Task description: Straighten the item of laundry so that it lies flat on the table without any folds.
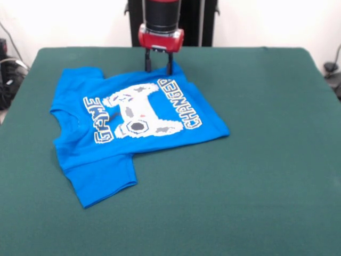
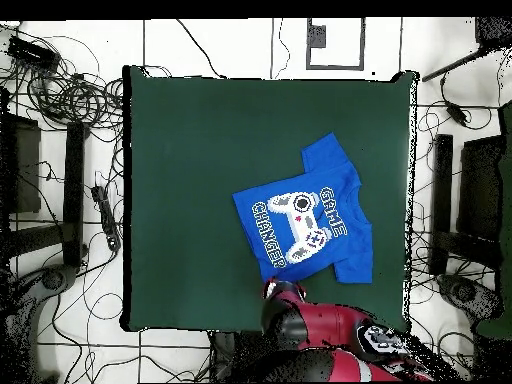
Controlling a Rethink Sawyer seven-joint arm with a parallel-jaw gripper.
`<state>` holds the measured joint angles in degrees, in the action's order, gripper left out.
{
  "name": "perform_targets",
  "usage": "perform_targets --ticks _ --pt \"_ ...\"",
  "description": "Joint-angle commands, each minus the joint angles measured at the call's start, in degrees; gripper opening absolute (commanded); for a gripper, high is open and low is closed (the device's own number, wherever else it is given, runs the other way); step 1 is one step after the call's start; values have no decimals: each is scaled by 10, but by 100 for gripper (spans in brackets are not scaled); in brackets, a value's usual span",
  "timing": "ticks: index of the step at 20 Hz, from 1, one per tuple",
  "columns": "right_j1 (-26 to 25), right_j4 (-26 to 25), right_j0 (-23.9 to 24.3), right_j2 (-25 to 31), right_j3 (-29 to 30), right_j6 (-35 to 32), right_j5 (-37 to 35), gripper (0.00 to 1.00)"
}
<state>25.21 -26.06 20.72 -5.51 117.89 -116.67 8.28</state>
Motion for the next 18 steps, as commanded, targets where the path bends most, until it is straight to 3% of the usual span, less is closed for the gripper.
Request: perform_targets --ticks 1,10,18 --pt "-81 -16 6 2 -2 -62 20 100" --pt "-114 -20 7 -13 -9 -57 52 100" --pt "-51 -43 26 -22 57 -51 37 100"
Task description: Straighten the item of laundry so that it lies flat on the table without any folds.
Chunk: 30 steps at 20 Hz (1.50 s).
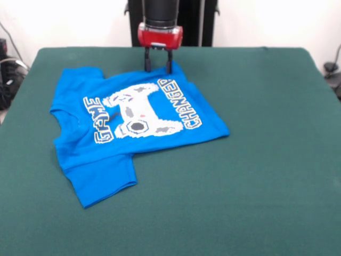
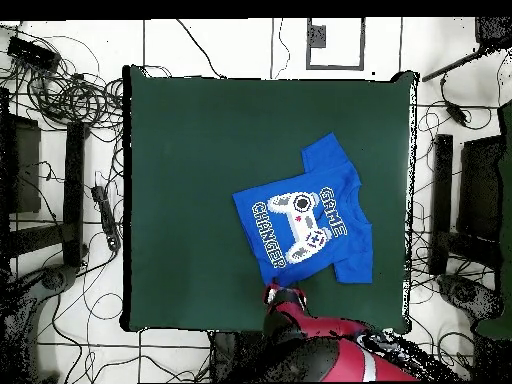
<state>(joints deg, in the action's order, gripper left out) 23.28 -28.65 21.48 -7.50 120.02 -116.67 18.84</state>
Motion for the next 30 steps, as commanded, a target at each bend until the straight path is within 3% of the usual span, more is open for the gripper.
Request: perform_targets --ticks 1,10,15,21,30 --pt "-23 -20 22 -1 42 -50 -72 100" --pt "74 -42 61 17 100 -31 -131 100" --pt "91 -43 67 33 97 -29 -157 100" --pt "184 -22 91 77 114 -8 -246 100" --pt "192 -33 126 114 37 28 -309 100"
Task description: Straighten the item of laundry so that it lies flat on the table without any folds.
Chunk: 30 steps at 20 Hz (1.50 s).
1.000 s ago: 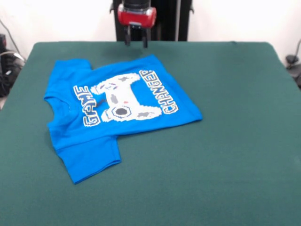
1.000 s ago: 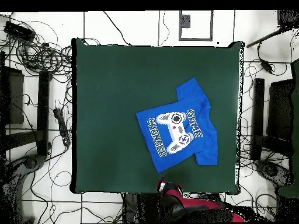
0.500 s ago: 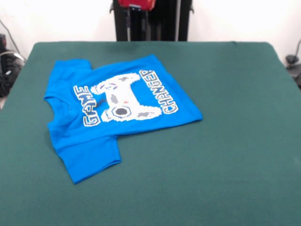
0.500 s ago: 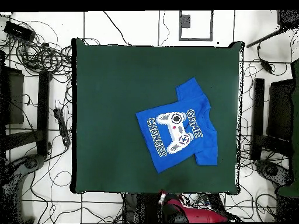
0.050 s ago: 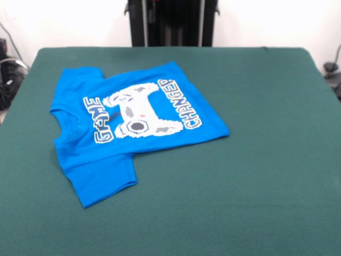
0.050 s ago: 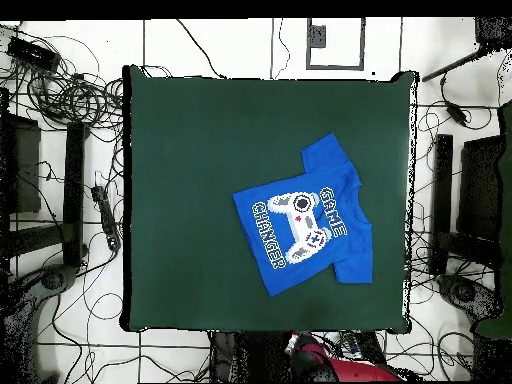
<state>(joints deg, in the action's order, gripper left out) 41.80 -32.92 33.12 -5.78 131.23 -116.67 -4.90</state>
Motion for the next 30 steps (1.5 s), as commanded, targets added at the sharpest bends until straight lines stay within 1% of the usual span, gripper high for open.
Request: perform_targets --ticks 1,7,11,15,18,23,30 --pt "5 5 16 100 -81 31 -74 100" --pt "7 -6 31 111 -102 38 -91 100" --pt "-4 -9 40 124 -118 40 -95 100" --pt "2 -7 44 132 -132 48 -115 100" --pt "7 -5 41 134 -140 48 -127 100" --pt "-1 -6 43 143 -158 48 -139 100" --pt "-9 -2 31 145 -177 37 -154 100"
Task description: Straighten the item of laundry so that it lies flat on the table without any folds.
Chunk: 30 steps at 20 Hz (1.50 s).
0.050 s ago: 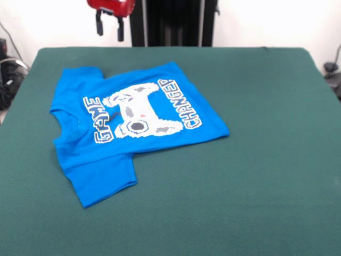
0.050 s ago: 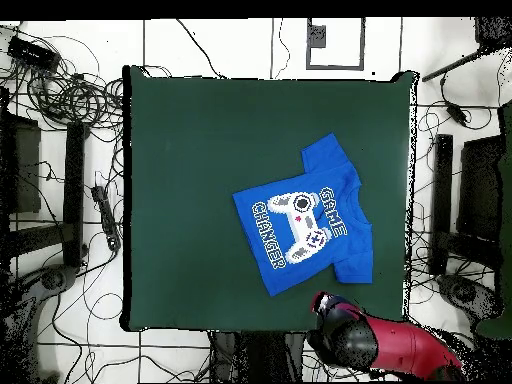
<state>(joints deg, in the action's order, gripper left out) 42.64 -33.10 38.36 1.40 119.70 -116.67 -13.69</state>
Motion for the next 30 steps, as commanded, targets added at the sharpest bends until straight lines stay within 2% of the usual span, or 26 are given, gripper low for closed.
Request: perform_targets --ticks 1,11,30 --pt "-20 1 -25 73 -66 35 -69 100" --pt "-31 13 -40 79 -93 23 -87 100" --pt "-78 14 -63 63 -131 -2 -67 100"
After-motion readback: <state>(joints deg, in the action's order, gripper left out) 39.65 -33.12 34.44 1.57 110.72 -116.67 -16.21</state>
